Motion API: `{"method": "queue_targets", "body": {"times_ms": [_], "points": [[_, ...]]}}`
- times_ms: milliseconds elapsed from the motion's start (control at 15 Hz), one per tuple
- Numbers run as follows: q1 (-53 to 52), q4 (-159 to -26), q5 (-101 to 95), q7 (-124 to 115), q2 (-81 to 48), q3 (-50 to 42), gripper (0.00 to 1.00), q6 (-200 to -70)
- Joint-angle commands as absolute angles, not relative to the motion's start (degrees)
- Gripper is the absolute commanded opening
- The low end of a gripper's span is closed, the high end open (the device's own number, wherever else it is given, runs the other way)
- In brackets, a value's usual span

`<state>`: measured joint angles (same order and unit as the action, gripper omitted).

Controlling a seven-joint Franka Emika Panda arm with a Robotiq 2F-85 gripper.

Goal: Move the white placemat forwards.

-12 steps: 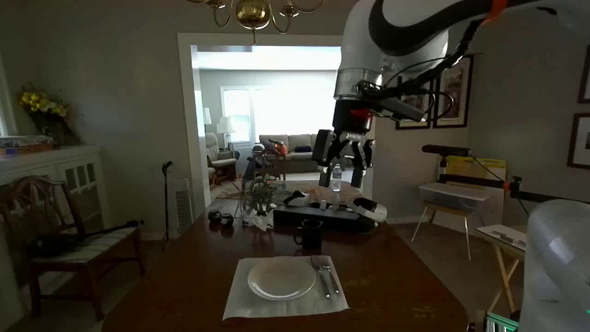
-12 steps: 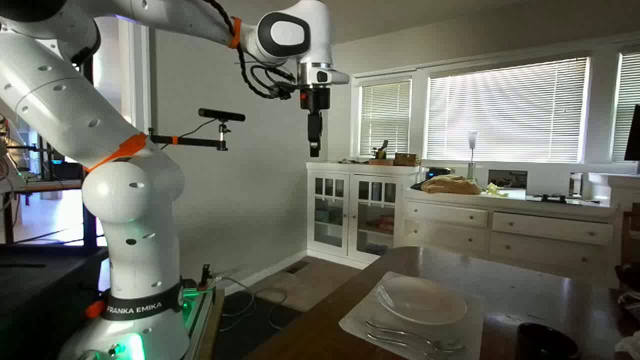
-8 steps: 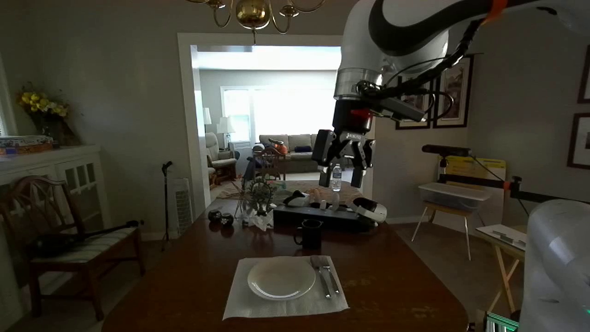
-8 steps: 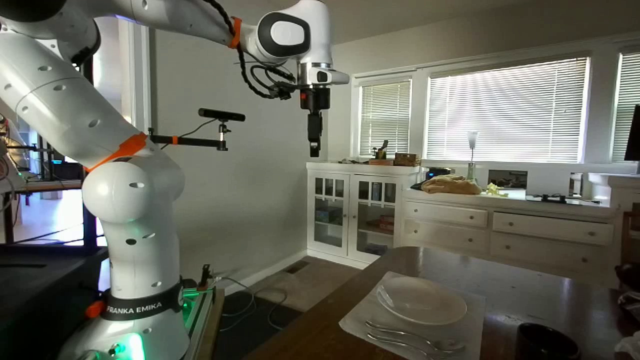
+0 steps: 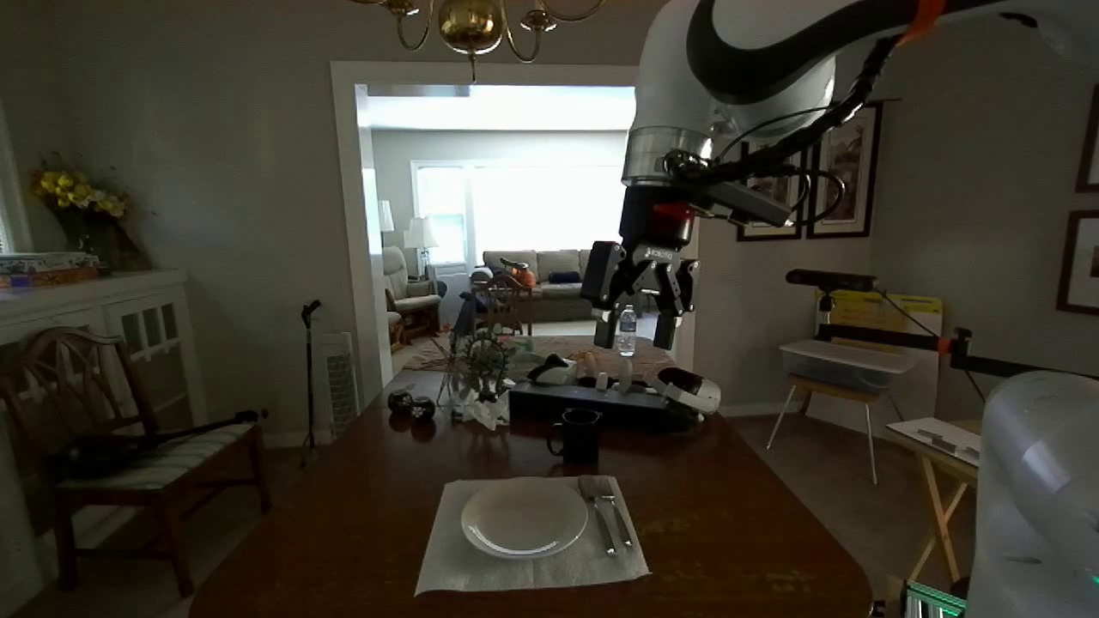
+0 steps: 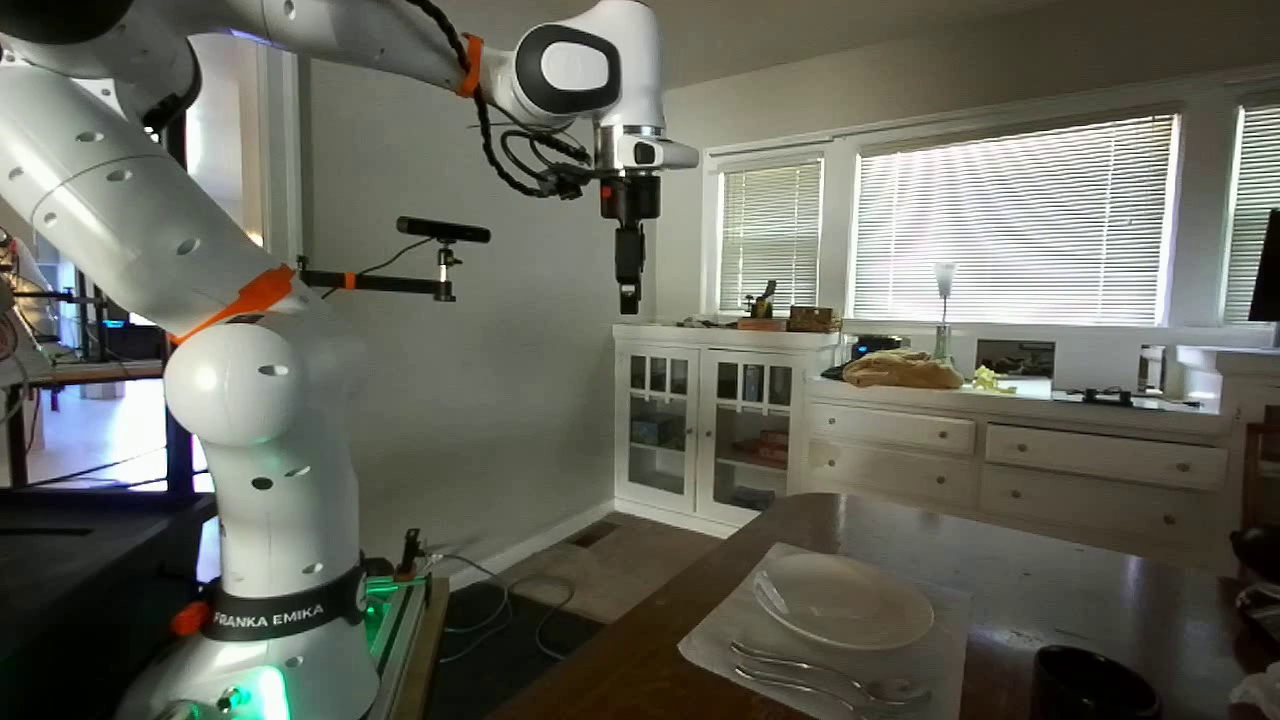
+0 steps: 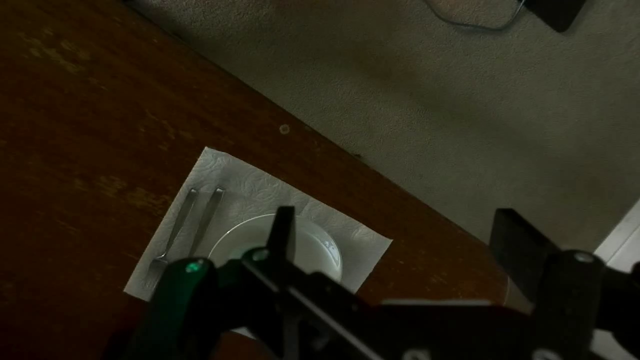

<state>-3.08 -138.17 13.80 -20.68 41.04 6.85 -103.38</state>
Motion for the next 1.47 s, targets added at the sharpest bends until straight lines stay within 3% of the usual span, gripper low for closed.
{"method": "queue_targets", "body": {"times_ms": [0, 400, 1200, 1267, 1400], "points": [[-2.3, -138.1, 14.2, -20.3, 41.1, 7.4, 1.0, -103.2], [-2.3, -138.1, 14.2, -20.3, 41.1, 7.4, 1.0, -103.2], [2.8, -124.8, 2.2, -18.3, 20.0, 5.7, 1.0, -101.2], [3.0, -129.3, 2.7, -19.8, 24.4, 5.3, 1.0, -103.4], [2.6, -126.7, 2.7, -19.1, 21.3, 5.2, 1.0, -103.2]]}}
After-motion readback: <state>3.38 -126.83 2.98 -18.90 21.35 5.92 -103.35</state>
